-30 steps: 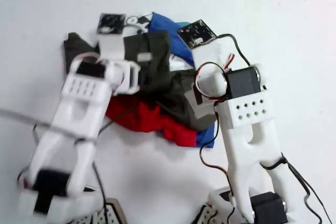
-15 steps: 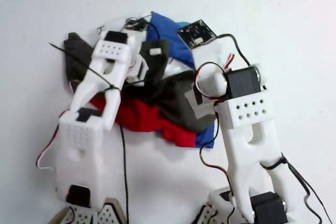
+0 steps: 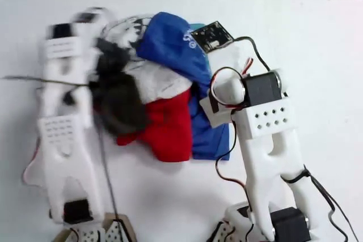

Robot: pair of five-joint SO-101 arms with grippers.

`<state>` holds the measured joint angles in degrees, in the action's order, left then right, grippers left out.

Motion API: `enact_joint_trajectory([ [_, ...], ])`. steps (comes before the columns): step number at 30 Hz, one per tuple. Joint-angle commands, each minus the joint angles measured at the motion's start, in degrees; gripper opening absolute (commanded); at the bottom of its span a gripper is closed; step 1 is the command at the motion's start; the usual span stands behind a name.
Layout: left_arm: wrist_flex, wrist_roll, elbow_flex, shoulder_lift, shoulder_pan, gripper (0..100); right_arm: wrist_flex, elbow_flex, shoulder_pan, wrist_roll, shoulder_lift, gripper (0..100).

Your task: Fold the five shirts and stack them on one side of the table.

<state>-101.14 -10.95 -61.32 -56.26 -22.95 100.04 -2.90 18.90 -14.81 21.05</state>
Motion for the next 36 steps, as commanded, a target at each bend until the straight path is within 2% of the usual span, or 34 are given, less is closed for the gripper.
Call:
enact_joint_trajectory([
  [1,-0.9,-3.7,-4.3,1.0,-13.1,3,0.5,2.5,-0.5,0.1,0.3,9.1],
  [8,-0.8,-7.6,-13.9,1.0,-32.7,3,0.4,2.5,-0.5,0.1,0.3,9.1],
  [11,-1.0,-9.4,-19.8,1.0,-37.5,3,0.4,2.5,-0.5,0.1,0.3,9.1],
  [14,-1.1,-12.9,-24.3,1.0,-38.9,3,0.0,2.5,-0.5,0.1,0.3,9.1],
  [16,-1.1,-15.0,-25.6,1.0,-38.8,9,-0.2,2.5,-0.4,0.1,0.3,9.1],
  [19,-1.1,-15.6,-26.5,2.4,-38.6,25,-0.3,2.5,-0.4,0.1,0.3,9.1],
  [21,-1.1,-15.5,-26.4,4.7,-37.7,33,-0.3,2.5,-0.4,0.1,0.3,9.1],
  [26,-1.1,-15.6,-26.0,12.2,-31.6,31,-0.3,2.5,-0.4,0.1,0.3,9.1],
  [32,-1.3,-17.0,-24.2,20.3,-16.3,34,-0.3,2.5,-0.4,0.1,0.3,9.1],
  [36,-1.4,-16.5,-9.6,28.2,-4.6,34,-0.2,2.5,-0.4,0.1,0.3,9.1],
])
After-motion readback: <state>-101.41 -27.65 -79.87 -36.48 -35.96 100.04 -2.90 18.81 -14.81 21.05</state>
